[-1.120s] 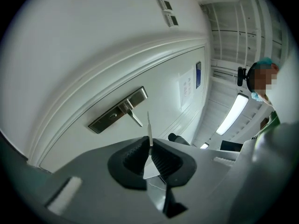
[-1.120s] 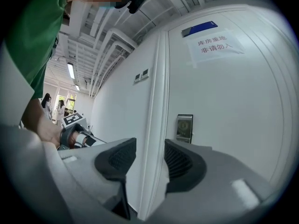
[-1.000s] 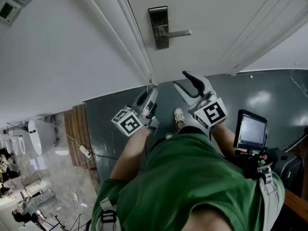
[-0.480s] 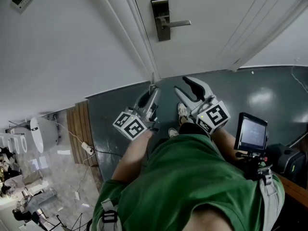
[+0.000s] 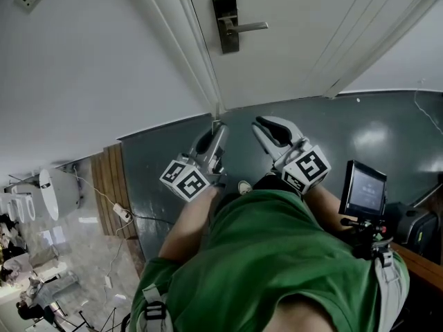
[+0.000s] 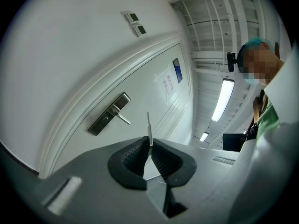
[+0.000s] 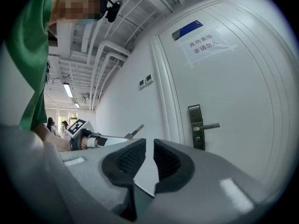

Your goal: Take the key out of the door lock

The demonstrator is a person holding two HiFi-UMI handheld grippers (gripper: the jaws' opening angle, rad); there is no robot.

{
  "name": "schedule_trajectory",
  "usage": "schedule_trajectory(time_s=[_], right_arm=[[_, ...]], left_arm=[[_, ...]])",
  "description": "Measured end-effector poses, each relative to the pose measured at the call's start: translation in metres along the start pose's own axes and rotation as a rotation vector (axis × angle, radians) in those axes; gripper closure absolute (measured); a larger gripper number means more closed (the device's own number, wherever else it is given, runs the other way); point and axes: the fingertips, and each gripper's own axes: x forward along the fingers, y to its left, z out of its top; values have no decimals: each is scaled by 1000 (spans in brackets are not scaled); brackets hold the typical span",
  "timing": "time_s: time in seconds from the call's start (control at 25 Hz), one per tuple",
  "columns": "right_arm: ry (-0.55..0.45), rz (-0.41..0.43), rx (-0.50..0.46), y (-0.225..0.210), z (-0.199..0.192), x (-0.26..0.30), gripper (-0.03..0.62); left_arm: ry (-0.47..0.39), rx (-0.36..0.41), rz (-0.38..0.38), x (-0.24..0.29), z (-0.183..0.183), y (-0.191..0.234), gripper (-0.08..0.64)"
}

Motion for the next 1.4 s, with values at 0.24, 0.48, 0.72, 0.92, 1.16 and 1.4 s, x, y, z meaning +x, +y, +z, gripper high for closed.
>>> schedule_trajectory(time_s=[0.24, 0.48, 0.72, 0.92, 1.16, 1.4], right_arm=[[-4, 27, 5, 3, 0, -3, 582], [-19, 4, 16, -5, -8, -5, 589], [-14, -7, 21, -20, 3, -22, 589], [-14, 4, 5, -29, 15, -34, 589], [-22, 3, 8, -43, 22, -60, 589], [-17, 2, 9, -42, 23, -61, 589]], left_arm=[[-10, 26, -11, 3, 4, -5, 538], [-5, 37, 1, 0, -1, 2, 538], [11, 45, 6, 16, -1, -20, 538], [23, 42, 15, 31, -5, -36, 538], [20, 51, 13, 46, -15, -59, 538], [21, 48, 13, 47, -16, -60, 537]])
